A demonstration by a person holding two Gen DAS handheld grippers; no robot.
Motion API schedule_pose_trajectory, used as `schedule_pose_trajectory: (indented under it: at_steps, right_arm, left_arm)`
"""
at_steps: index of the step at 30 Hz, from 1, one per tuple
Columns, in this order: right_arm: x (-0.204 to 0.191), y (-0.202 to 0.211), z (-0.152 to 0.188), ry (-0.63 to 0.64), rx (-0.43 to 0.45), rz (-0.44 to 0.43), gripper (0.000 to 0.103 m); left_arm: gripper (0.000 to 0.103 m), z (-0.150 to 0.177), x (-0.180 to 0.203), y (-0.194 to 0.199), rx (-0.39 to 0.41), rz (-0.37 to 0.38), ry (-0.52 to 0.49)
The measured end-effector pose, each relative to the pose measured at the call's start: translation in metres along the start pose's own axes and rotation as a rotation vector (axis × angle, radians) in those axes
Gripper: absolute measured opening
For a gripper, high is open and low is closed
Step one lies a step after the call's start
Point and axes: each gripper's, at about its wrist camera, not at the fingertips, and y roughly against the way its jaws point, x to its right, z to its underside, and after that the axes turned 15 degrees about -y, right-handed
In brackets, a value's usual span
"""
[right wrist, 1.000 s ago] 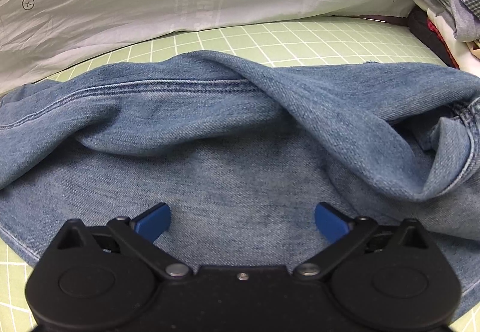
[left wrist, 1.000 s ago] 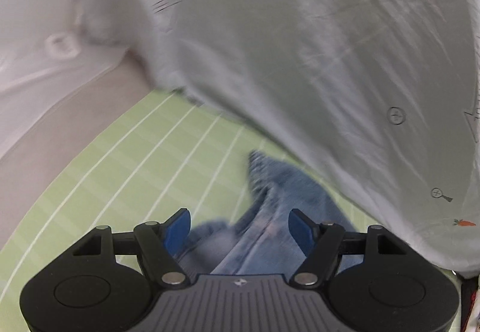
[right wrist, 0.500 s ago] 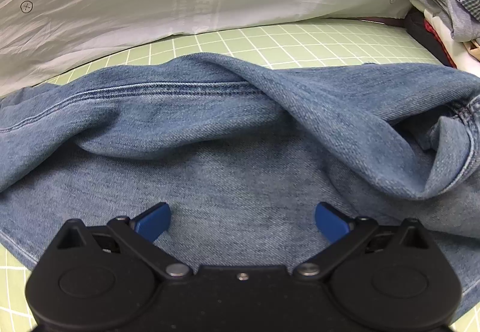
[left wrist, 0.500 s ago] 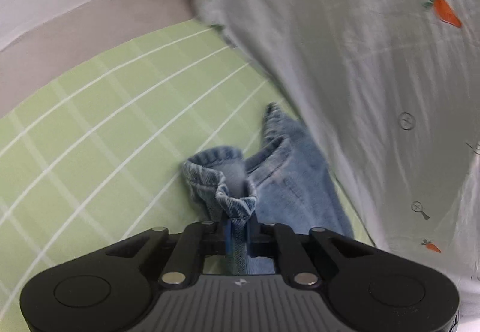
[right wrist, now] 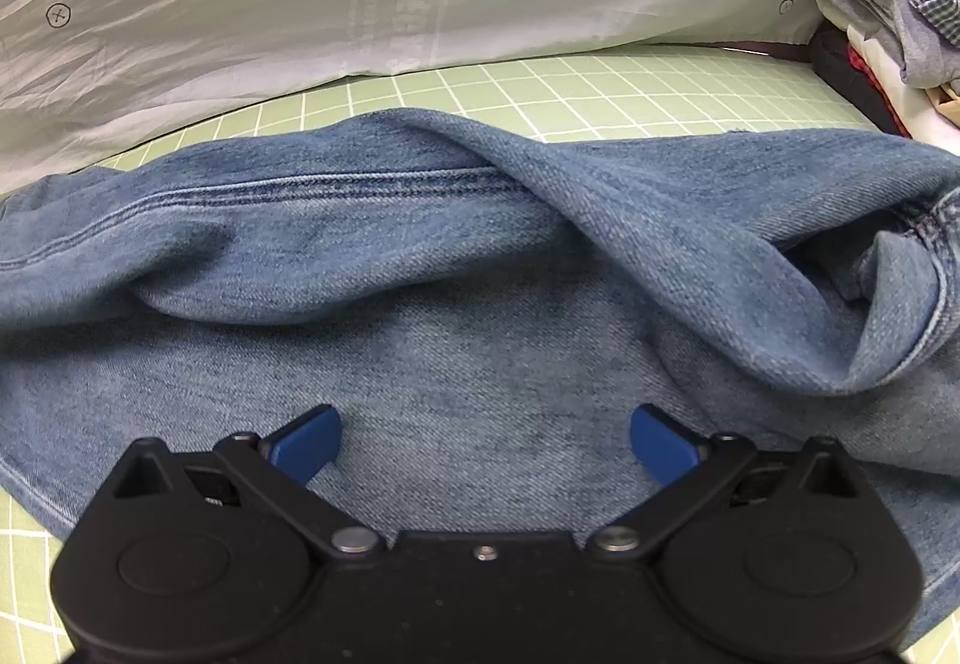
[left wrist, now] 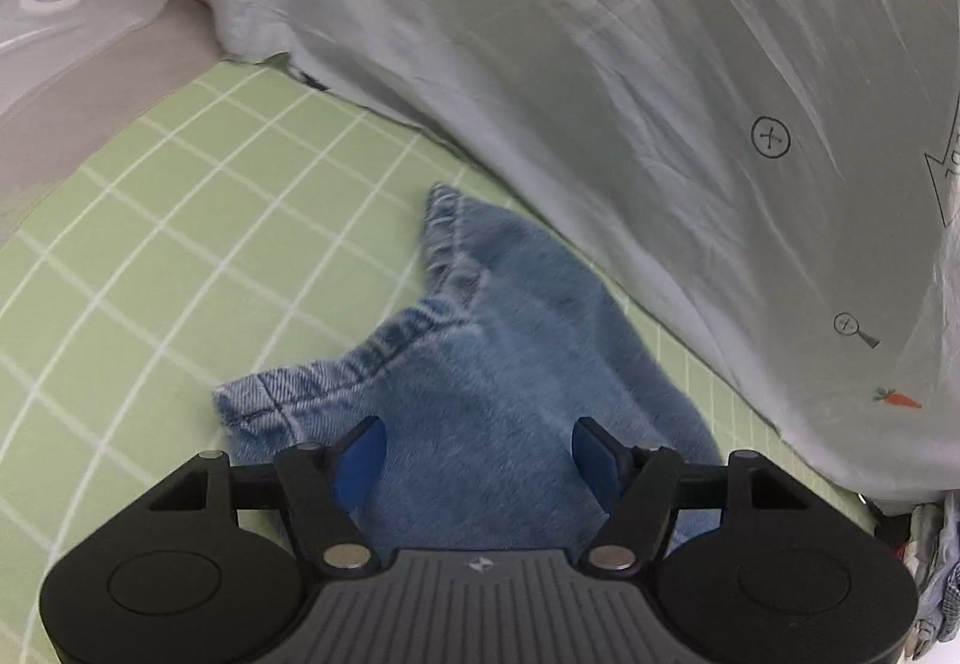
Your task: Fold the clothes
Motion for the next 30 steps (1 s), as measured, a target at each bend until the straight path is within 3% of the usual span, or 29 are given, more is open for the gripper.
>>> schedule_pose_trajectory:
  at_steps: [3,7,11,21,22,24,25,26,30]
  right_arm:
    - [0.001,0.001,0.003,0.004,0.015,-0.008,0.103]
    - [0.002,0.001,0.005,-0.002,0.03,-0.006,0.103]
    - [0.002,-0.005,0.005,0.006,0.036,-0.014,0.103]
    - [-0.009,-0.017,0.005,0.012,0.056,-0.023,0.103]
    - [-0.009,-0.017,0.004,0.013,0.058,-0.025,0.103]
    - [-0.009,-0.018,0.004,0.015,0.061,-0.027,0.103]
    - [-0.01,-0.018,0.004,0.016,0.059,-0.027,0.103]
    - [-0.01,-0.018,0.003,0.017,0.057,-0.027,0.103]
    - [-0.01,-0.016,-0.001,0.03,0.031,-0.029,0.103]
  left_arm:
    - [0.073,0.007,-0.01,0.023,0.03,-0.003,0.038]
    - [0.076,0.02,-0.018,0.046,0.06,-0.068,0.045]
    - [0.076,0.025,-0.028,0.047,0.024,-0.142,0.074]
    - [0.073,0.027,-0.024,0.019,0.008,-0.158,0.027]
    - [0.07,0.026,-0.022,0.017,0.007,-0.163,0.012]
    - [0.046,0.024,-0.019,0.013,0.003,-0.162,-0.003]
    - [0.016,0.024,-0.019,0.011,-0.002,-0.154,-0.001]
    - [0.011,0.024,-0.018,0.01,-0.006,-0.146,0.0]
    - [0.011,0.03,-0.013,0.022,0.007,-0.191,-0.046]
